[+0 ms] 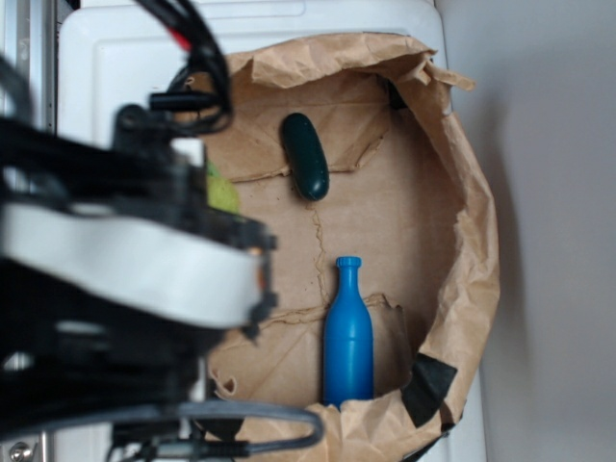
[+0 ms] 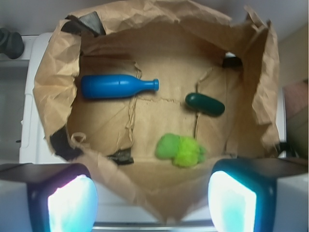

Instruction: Grab the plastic pickle.

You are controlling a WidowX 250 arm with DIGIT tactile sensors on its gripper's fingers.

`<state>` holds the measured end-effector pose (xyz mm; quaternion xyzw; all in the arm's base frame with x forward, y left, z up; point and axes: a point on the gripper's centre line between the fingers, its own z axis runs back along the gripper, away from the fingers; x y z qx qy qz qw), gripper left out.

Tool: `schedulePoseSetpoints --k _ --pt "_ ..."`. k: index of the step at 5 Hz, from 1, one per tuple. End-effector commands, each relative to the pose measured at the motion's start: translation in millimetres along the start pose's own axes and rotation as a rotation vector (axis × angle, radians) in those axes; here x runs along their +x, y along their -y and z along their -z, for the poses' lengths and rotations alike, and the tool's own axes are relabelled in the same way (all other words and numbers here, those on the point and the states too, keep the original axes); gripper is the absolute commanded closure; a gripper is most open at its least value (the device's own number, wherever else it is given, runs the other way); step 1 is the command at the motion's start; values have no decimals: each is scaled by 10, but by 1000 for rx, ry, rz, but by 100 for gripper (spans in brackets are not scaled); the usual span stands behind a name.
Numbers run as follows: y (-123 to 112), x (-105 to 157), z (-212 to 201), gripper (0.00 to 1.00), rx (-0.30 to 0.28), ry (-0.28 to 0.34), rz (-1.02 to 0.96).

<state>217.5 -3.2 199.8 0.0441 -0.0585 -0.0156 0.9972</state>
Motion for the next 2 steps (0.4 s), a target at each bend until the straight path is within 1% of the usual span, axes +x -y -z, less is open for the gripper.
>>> schedulePoseSetpoints --k 1,2 --pt "-243 388 253 0 -72 7 332" --pt "-489 462 423 0 -29 -12 479"
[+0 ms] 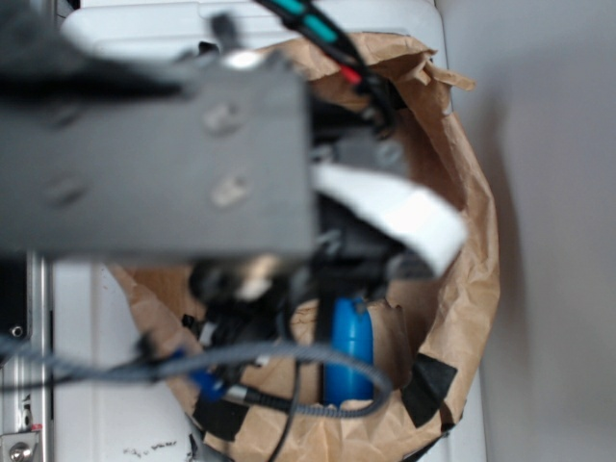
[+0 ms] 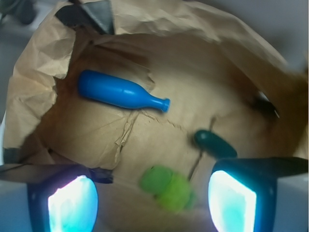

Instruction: Grab the plastic pickle.

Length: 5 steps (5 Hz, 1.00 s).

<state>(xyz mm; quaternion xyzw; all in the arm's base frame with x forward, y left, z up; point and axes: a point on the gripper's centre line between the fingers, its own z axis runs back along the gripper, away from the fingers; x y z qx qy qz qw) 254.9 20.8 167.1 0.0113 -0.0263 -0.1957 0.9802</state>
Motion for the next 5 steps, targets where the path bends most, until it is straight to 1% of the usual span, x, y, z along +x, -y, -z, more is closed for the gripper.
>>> schedulePoseSetpoints --k 1,4,5 --pt "-302 33 7 0 64 17 118" --pt "-302 33 7 0 64 17 118" --pt "-497 71 405 0 55 -2 222"
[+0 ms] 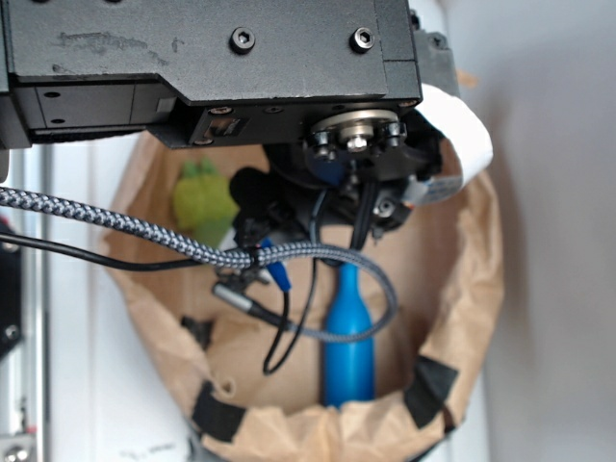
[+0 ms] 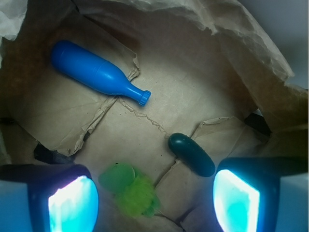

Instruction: Grab the plastic pickle.

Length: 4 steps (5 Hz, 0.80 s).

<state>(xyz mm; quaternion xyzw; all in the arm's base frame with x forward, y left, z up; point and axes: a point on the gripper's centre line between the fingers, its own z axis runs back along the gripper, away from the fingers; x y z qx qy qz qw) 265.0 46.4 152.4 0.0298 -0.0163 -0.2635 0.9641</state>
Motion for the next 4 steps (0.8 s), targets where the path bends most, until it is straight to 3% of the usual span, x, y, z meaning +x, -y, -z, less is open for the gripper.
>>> schedulePoseSetpoints --k 1,2,4 --pt "-460 165 479 0 56 54 135" --pt "-568 208 709 0 44 5 167" --pt "-375 -67 594 0 -34 69 371"
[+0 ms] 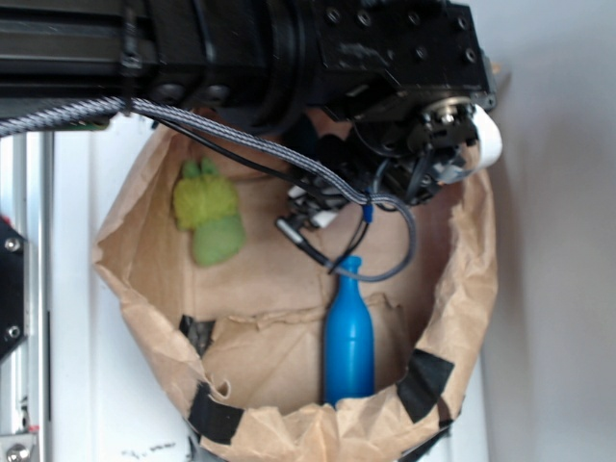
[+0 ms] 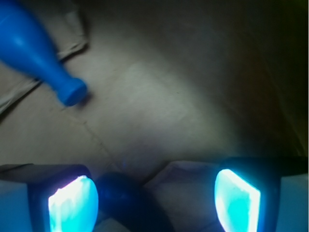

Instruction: Grab the plastic pickle.

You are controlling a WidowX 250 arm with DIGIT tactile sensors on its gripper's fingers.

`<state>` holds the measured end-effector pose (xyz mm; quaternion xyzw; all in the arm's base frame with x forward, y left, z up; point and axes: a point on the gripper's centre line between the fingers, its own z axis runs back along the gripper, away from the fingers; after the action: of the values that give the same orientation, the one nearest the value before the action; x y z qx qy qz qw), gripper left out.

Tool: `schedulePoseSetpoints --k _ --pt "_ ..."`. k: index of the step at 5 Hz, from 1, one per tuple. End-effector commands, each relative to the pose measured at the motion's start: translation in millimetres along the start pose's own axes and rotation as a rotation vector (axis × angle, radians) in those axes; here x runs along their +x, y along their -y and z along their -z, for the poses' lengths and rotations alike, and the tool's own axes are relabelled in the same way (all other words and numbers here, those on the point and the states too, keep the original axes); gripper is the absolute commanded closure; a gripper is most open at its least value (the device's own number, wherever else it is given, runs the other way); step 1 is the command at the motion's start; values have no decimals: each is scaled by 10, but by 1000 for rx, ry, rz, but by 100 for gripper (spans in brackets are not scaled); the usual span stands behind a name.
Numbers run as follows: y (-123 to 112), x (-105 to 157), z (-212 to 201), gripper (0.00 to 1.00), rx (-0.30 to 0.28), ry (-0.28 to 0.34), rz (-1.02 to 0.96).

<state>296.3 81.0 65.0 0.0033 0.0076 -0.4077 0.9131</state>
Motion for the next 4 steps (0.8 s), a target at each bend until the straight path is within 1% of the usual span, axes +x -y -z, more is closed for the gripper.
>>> schedulePoseSetpoints --k 1,2,3,4 --pt "185 -199 -319 0 64 104 121" --pt "211 -230 -254 0 73 100 154" --pt "139 -183 -133 0 76 81 148" --pt "98 -94 -31 0 65 80 159"
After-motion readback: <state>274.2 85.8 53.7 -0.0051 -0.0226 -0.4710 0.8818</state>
